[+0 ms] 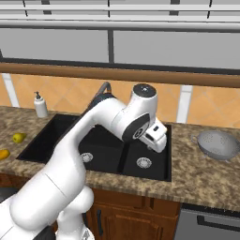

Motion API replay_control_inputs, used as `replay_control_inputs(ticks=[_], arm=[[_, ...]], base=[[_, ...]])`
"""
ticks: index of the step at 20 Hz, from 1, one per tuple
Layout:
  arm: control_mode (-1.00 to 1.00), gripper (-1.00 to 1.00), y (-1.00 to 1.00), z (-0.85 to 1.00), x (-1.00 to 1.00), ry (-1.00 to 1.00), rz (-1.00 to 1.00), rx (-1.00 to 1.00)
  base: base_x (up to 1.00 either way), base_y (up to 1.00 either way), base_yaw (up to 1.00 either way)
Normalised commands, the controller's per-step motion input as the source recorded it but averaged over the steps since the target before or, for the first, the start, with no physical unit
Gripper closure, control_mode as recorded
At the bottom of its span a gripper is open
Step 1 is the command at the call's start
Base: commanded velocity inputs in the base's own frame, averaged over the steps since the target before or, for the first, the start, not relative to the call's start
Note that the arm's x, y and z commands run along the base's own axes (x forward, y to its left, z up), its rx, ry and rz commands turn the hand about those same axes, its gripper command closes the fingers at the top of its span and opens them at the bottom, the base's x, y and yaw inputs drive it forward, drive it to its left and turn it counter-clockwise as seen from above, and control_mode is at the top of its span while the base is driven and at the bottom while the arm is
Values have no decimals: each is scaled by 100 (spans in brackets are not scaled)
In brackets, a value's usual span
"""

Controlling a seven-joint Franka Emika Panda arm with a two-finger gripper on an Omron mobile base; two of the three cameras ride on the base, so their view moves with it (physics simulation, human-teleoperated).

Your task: Put the colander in the sink, put the mango, peach, pear in the colander, and turn on the sink faucet and pour water over the colander.

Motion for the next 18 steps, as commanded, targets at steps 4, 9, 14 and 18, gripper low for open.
replay_control_inputs(ticks=[4, 9, 14, 18], arm=[[-100, -100, -87, -21, 33, 6, -35, 10], [-100, -100, -82, -18, 37, 3, -28, 6], [-100, -100, -98, -27, 28, 2, -28, 10], [-100, -100, -70, -29, 29, 2, -27, 7]], base=[[0, 0, 0], [0, 0, 0], [0, 0, 0], [0, 0, 0]])
